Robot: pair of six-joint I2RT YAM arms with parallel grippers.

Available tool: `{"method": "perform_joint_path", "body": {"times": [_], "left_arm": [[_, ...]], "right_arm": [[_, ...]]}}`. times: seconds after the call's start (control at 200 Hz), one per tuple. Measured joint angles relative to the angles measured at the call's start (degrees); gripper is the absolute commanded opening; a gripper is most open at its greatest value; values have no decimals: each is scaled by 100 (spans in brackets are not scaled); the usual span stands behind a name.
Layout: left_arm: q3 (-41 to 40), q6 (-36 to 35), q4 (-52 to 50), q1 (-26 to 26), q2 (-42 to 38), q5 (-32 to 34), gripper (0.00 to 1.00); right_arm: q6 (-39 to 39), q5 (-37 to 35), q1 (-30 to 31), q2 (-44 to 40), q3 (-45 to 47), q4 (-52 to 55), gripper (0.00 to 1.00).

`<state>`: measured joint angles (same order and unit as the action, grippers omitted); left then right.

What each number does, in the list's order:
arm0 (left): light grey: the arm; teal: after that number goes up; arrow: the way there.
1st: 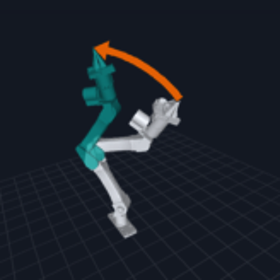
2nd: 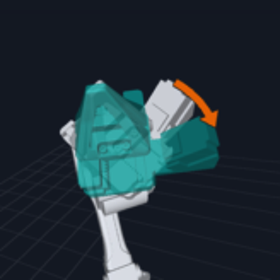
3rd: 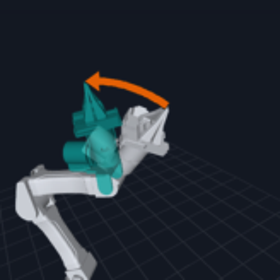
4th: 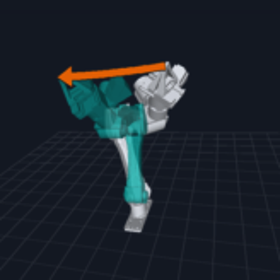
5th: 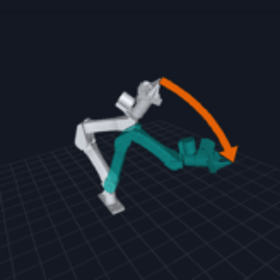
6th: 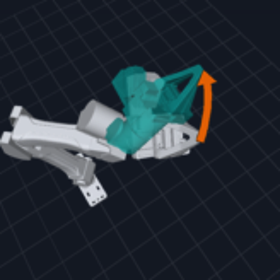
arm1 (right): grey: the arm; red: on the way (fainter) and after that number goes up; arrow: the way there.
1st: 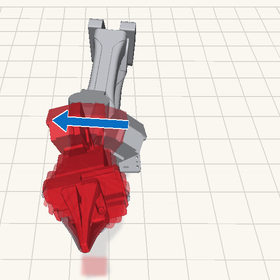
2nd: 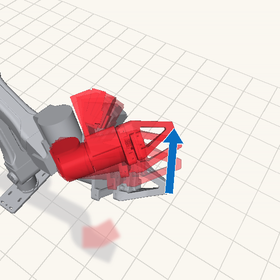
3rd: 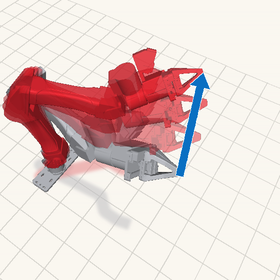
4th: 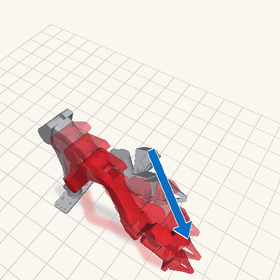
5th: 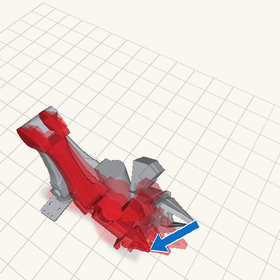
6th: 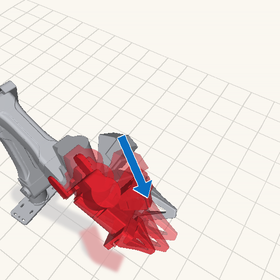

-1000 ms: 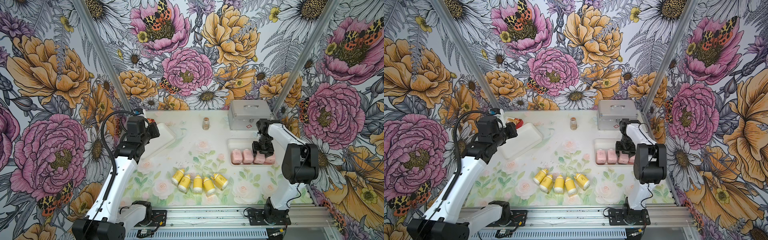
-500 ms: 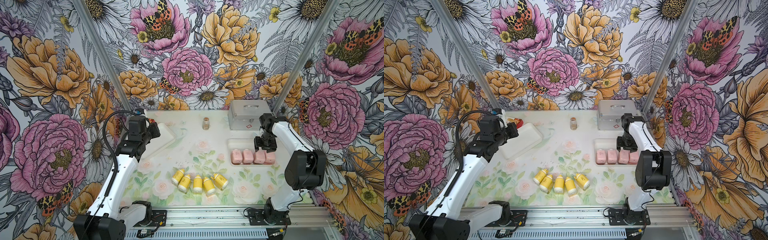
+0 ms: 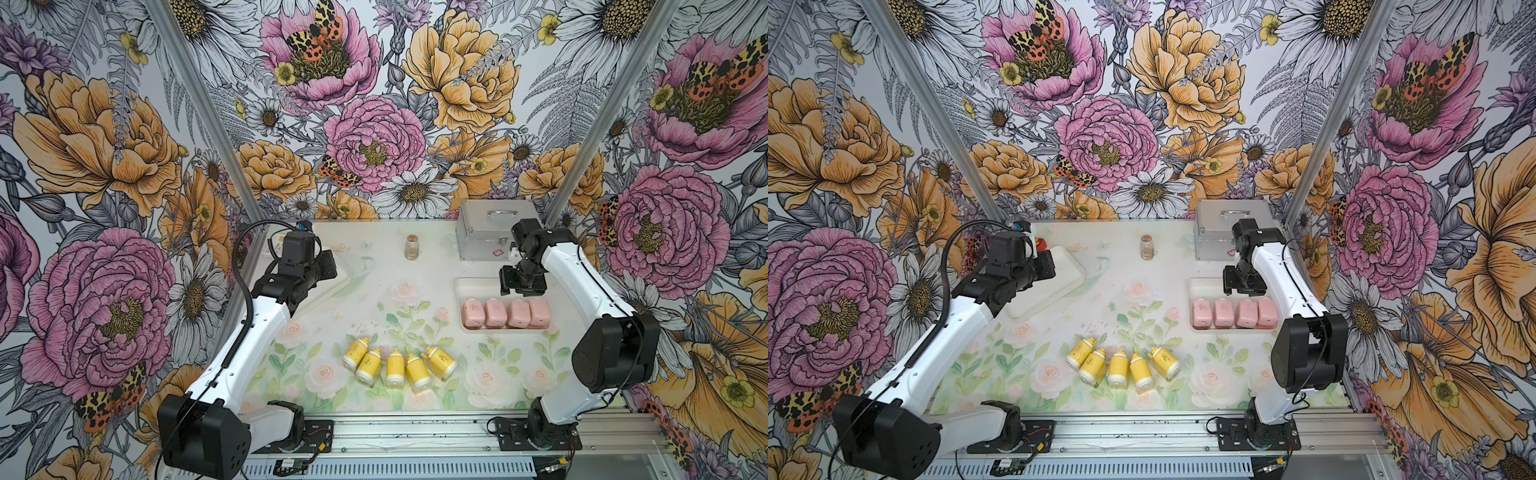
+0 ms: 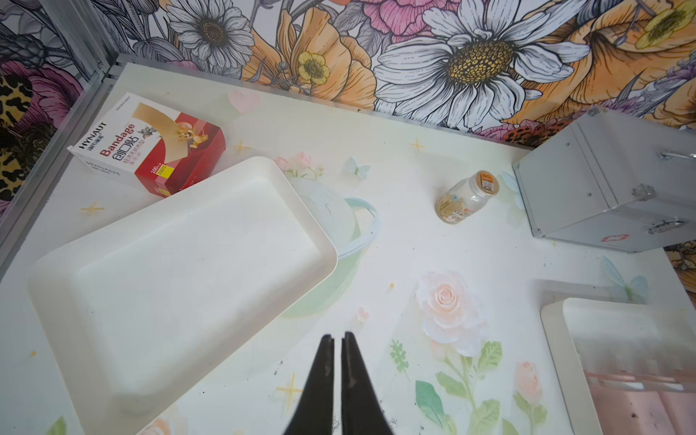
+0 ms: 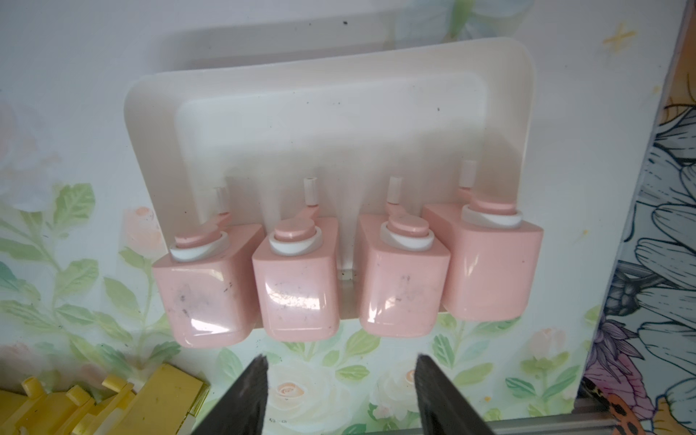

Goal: Place the pencil sharpeners by color into the storage box
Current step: Pick up the storage box at the center of the board.

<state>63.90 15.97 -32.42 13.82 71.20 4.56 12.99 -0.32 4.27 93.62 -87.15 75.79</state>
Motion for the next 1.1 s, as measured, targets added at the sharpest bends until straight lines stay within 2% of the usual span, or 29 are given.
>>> {"method": "perform_joint_path", "body": {"times": [0.15,0.365,0.926,1.101], "left_arm": [[142,20,-116,50,612,61,20],[846,212,-573,-61,1814,13,20],[2839,981,-1882,-17,4216,-131,25],[3790,1104,-2269,22,4881,-81,26]], "right_arm": [[-2,203,79,-177,-192,-68,64],[-28,411,140,-328,-282,-133,64],[-24,516,413,-422,-282,-197,64],[-24,520,483,-468,-240,-302,64]]}}
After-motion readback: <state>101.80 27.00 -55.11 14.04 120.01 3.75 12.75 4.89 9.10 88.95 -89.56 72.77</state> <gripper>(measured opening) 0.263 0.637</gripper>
